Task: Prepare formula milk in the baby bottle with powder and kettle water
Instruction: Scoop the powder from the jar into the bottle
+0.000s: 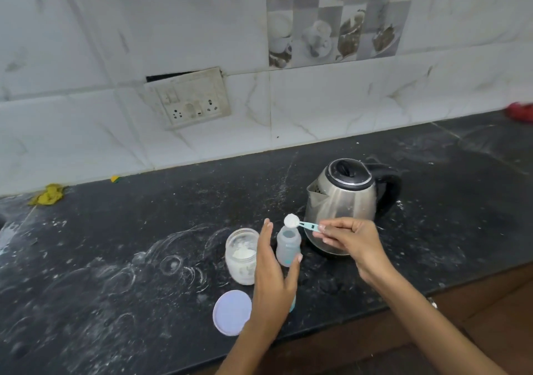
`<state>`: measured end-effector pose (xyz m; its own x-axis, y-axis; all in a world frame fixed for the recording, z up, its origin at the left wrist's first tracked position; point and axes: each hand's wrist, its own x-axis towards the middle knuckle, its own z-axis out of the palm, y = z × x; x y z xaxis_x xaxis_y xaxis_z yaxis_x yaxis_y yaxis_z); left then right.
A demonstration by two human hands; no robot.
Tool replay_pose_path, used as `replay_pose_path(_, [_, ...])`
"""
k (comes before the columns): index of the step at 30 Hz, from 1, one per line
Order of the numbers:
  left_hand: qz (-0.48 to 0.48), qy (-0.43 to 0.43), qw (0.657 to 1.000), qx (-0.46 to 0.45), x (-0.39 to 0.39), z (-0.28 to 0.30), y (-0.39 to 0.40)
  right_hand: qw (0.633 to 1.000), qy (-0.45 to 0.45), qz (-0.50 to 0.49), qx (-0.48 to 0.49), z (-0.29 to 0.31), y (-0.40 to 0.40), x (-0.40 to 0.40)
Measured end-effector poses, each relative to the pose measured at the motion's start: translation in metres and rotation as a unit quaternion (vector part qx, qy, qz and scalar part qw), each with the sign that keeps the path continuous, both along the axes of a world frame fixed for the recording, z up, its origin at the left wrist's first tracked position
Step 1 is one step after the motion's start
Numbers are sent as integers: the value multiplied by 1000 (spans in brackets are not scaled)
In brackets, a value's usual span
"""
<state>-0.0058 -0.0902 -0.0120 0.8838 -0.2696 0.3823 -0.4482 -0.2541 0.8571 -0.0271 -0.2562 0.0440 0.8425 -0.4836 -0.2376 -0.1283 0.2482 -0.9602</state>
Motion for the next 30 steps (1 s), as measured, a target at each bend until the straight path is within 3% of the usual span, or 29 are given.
replay_pose_path(8, [1, 108, 992, 71, 17, -12, -39, 999, 12, -27, -24, -10, -20, -10])
replay_pose_path(14, [44, 142, 988, 44, 28, -19, -44, 999, 13, -12, -36, -12, -15, -2])
replay_pose_path(30, [40, 92, 993, 68, 33, -16, -42, 985, 49, 17, -166, -13, -21, 6])
